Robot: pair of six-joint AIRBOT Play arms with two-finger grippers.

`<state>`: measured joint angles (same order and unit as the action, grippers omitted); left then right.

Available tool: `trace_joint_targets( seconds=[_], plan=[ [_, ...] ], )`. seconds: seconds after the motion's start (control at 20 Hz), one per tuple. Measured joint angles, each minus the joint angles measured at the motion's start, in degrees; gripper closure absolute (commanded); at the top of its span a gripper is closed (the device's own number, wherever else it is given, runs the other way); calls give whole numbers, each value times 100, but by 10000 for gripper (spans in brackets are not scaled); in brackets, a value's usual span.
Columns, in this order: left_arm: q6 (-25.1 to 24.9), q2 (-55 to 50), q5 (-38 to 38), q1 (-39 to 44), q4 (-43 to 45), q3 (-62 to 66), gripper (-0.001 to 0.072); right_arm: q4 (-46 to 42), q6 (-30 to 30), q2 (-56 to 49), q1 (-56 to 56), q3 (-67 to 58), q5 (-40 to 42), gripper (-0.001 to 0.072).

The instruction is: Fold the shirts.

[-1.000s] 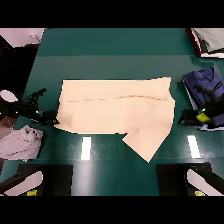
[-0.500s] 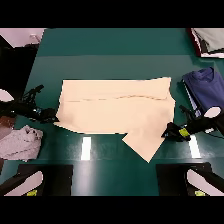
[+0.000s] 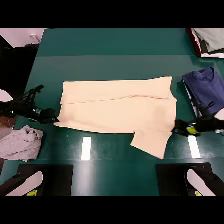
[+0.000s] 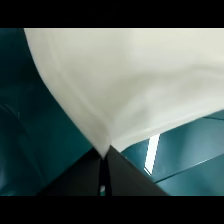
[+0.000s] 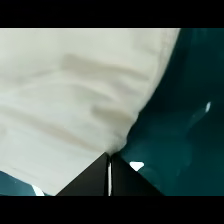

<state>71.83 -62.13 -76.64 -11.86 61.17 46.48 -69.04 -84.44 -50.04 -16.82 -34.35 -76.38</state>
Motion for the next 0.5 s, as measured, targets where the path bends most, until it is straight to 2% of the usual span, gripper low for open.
trace_joint_targets(
  seconds=[0.25,0.4,0.5],
  plan=[
    [199,793,-535,455,24,-50,686,-494,11,815,-144,-664,-1270,699],
    [393,1043,-507,765,9,-52,686,-590,9,1010,116,-920,-1399,699],
    [531,1115,-111,866,2,-15,686,-621,9,881,339,-1193,-1268,699]
  ],
)
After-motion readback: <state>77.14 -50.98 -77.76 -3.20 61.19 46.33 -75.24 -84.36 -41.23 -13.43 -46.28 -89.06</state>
